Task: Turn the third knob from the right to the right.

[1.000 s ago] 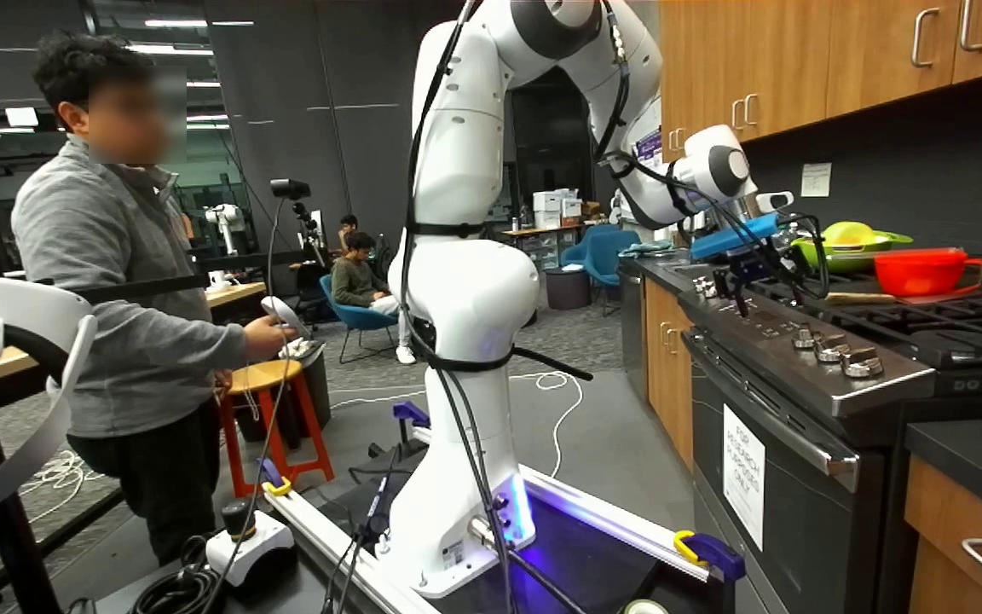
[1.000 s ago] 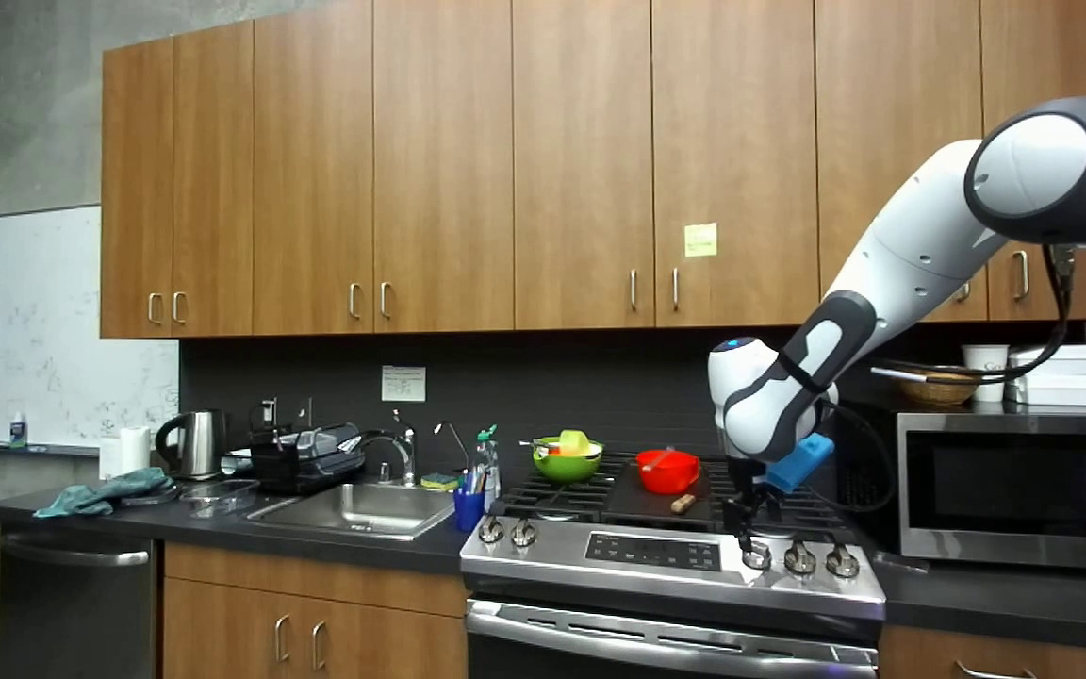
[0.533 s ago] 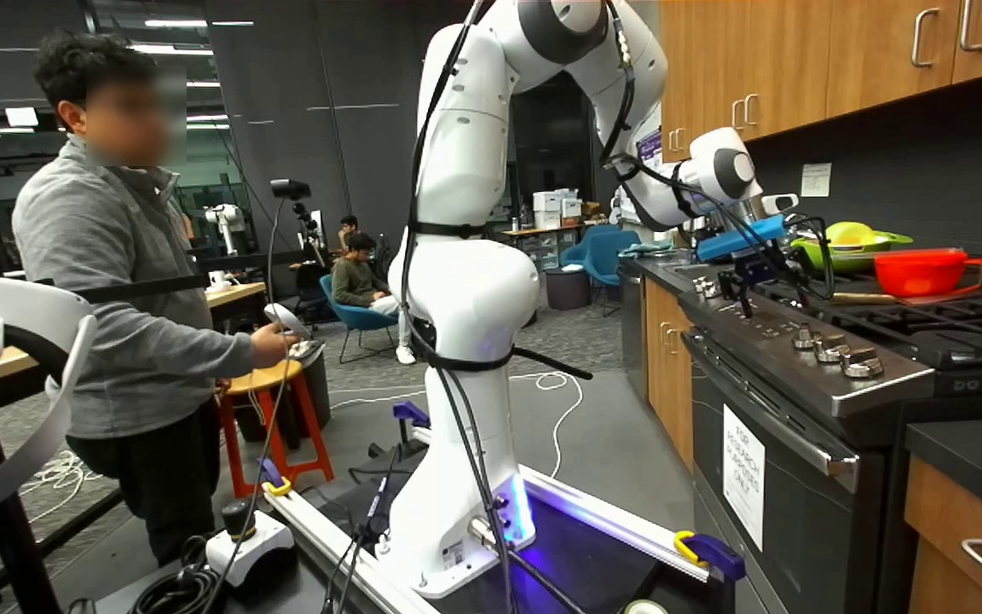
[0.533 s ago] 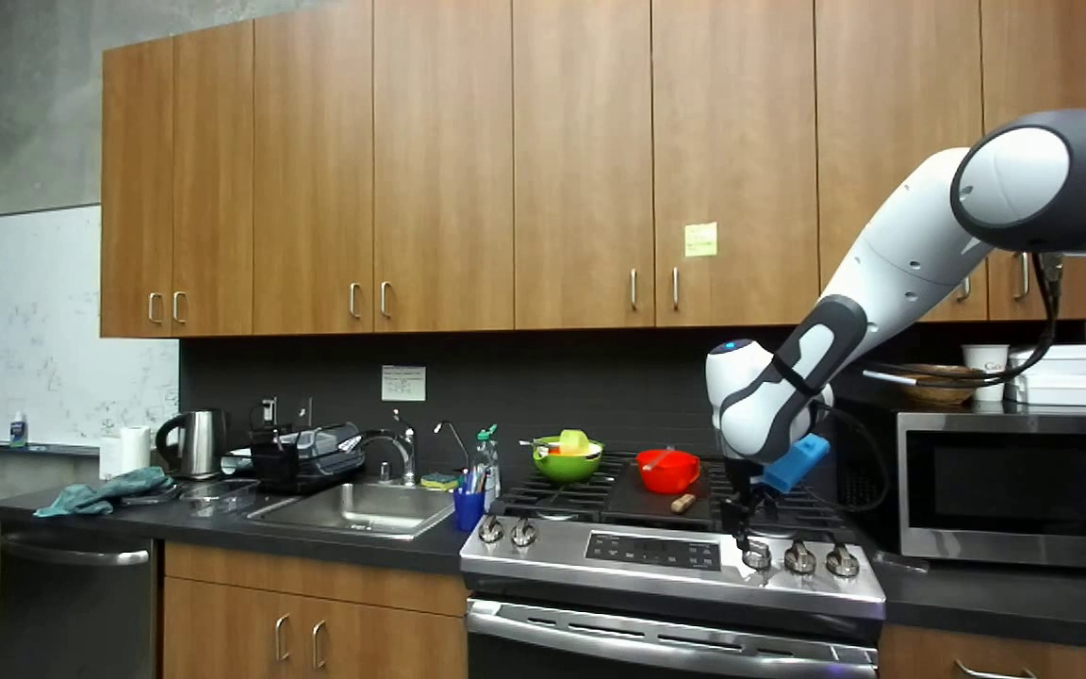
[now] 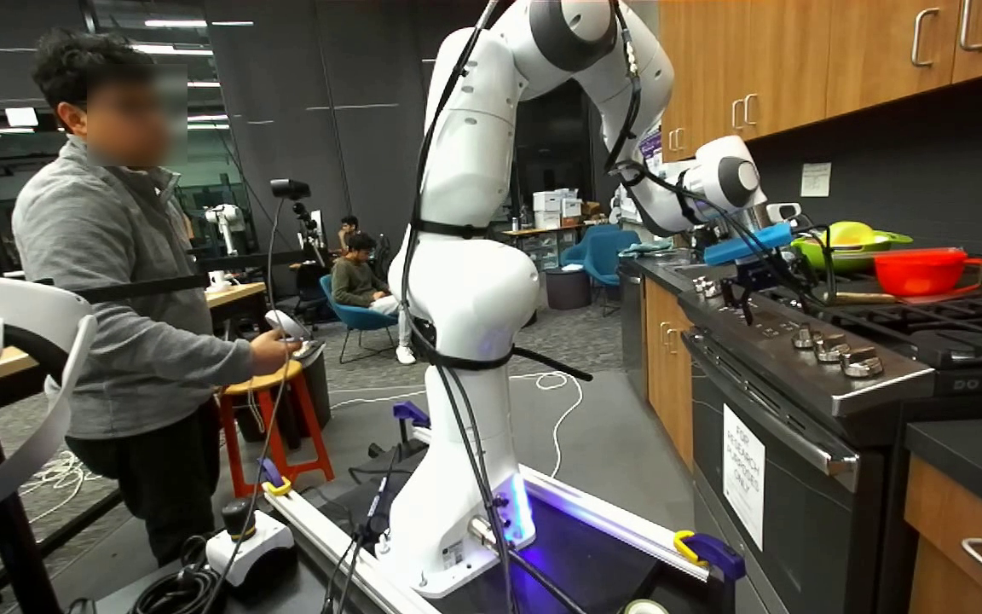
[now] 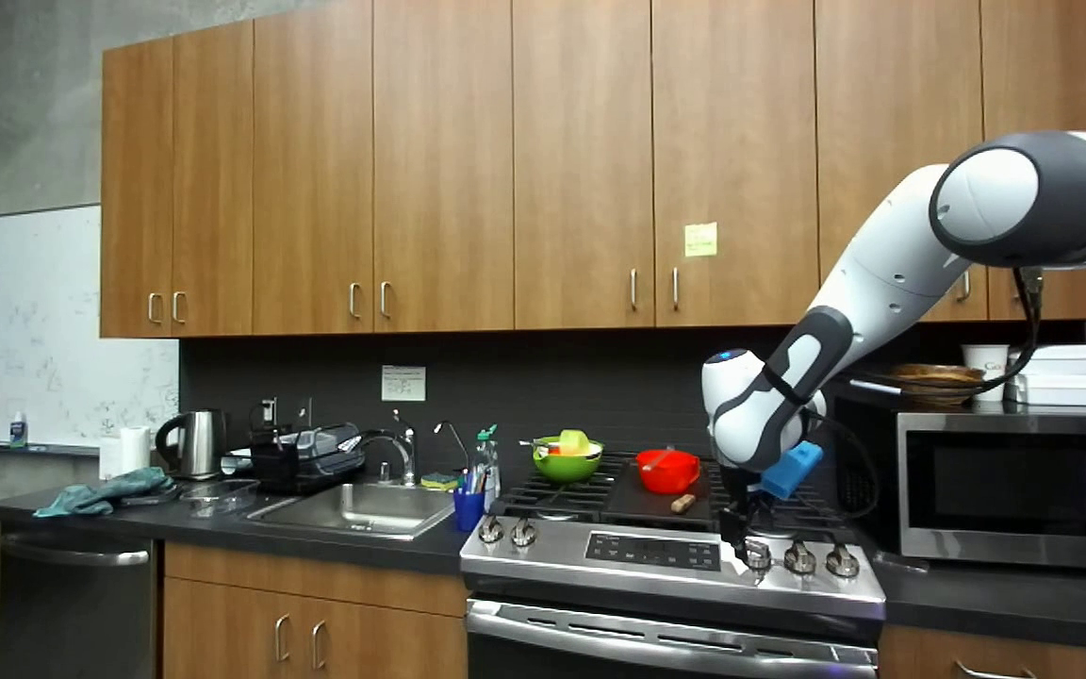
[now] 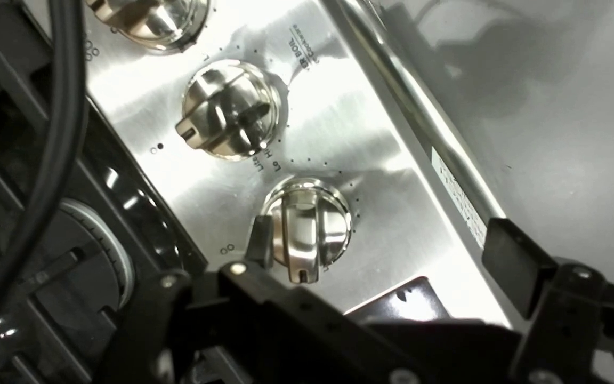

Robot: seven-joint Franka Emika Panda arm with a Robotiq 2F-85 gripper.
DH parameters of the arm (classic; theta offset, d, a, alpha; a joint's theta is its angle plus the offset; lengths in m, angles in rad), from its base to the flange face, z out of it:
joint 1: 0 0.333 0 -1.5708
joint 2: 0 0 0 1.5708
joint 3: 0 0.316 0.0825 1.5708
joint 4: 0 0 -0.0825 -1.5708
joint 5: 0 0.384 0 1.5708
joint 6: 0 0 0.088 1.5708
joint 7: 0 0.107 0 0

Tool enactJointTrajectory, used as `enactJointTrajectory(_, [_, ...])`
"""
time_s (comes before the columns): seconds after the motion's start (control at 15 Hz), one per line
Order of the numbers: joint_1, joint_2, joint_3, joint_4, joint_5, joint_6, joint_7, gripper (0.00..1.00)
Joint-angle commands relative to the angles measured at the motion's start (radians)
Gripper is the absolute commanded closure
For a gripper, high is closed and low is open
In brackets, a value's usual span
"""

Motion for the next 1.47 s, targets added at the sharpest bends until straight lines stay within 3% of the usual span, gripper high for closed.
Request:
enactJointTrajectory(0.0, [-0.001, 0.027, -0.010, 0.032, 0.033, 0.000, -0.048, 0.00])
enactJointTrajectory(1.4, [-0.018, 0.080, -0.028, 0.068, 0.067, 0.008, -0.049, 0.00])
